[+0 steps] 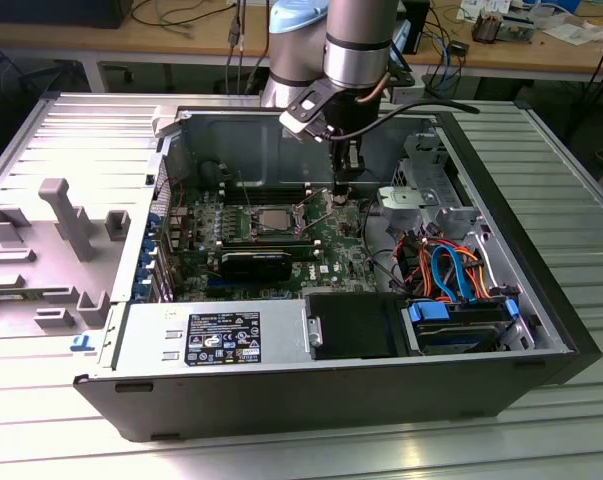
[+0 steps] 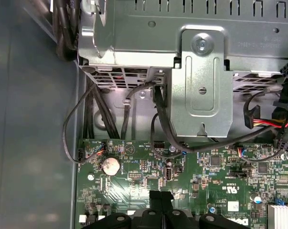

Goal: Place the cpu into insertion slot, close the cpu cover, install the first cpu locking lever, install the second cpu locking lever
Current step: 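Close the cpu cover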

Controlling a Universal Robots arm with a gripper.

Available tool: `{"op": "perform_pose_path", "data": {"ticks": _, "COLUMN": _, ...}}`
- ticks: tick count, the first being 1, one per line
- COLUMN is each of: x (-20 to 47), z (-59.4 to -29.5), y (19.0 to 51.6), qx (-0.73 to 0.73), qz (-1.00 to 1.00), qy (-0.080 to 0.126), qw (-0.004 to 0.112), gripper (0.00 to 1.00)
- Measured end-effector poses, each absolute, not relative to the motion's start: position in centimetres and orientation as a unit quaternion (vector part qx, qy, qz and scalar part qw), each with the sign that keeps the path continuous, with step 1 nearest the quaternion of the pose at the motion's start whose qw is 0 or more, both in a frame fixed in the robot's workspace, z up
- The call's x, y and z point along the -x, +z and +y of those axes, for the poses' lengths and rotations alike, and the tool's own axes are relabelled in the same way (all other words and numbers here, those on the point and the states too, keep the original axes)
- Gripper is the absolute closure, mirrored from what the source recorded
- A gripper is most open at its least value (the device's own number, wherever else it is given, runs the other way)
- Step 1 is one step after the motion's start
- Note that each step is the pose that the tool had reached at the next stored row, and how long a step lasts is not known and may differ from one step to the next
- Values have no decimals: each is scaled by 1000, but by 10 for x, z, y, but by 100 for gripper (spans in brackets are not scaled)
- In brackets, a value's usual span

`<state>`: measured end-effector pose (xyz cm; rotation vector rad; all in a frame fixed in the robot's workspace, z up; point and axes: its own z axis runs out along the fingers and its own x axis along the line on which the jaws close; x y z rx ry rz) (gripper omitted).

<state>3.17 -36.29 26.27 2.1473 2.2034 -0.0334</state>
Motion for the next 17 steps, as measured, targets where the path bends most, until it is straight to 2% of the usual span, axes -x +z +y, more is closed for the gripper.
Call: {"op": "perform_pose_path", "data": {"ticks": 17, "x": -37, "z": -363, "y": 263, "qx": -698, "qz": 716, "qy": -11, "qw": 32, "gripper": 89}}
